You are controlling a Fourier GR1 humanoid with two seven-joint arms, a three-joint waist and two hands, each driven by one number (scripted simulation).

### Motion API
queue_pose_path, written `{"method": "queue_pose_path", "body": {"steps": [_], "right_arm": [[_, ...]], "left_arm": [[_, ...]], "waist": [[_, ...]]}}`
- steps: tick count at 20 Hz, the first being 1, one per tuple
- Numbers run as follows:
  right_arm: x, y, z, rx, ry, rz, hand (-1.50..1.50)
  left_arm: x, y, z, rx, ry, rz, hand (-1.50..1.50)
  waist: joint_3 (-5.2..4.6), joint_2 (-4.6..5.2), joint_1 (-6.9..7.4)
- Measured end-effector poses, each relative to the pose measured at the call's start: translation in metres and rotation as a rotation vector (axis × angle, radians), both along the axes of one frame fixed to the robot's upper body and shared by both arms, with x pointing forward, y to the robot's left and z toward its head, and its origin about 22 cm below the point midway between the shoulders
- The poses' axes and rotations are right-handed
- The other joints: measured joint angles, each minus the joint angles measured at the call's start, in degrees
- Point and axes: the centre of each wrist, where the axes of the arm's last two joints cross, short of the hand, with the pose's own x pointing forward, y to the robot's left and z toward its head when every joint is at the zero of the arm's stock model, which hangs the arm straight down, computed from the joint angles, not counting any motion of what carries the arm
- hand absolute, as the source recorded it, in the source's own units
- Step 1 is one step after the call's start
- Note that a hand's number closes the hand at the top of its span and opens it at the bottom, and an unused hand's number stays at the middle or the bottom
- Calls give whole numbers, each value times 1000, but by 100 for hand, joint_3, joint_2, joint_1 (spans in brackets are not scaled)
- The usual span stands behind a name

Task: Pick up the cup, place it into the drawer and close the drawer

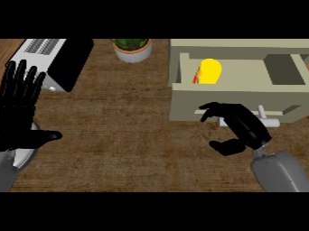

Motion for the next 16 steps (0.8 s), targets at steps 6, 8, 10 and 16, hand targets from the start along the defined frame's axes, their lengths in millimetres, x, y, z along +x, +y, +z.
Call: {"method": "queue_pose_path", "body": {"steps": [6,8,10,16], "right_arm": [[29,11,-29,-54,35,-7,-150],[43,7,-34,-56,47,-10,-150],[56,4,-37,-50,43,-9,-150],[92,-3,-34,-11,81,-14,-150]], "left_arm": [[-12,12,-11,-11,-4,5,-150],[-13,20,-9,-13,-2,8,-150],[-14,26,-11,-16,-7,5,-150],[-16,39,-14,-22,-10,-17,-150]], "waist": [[0,3,-15],[0,6,-7],[-6,-3,7],[-6,20,57]]}}
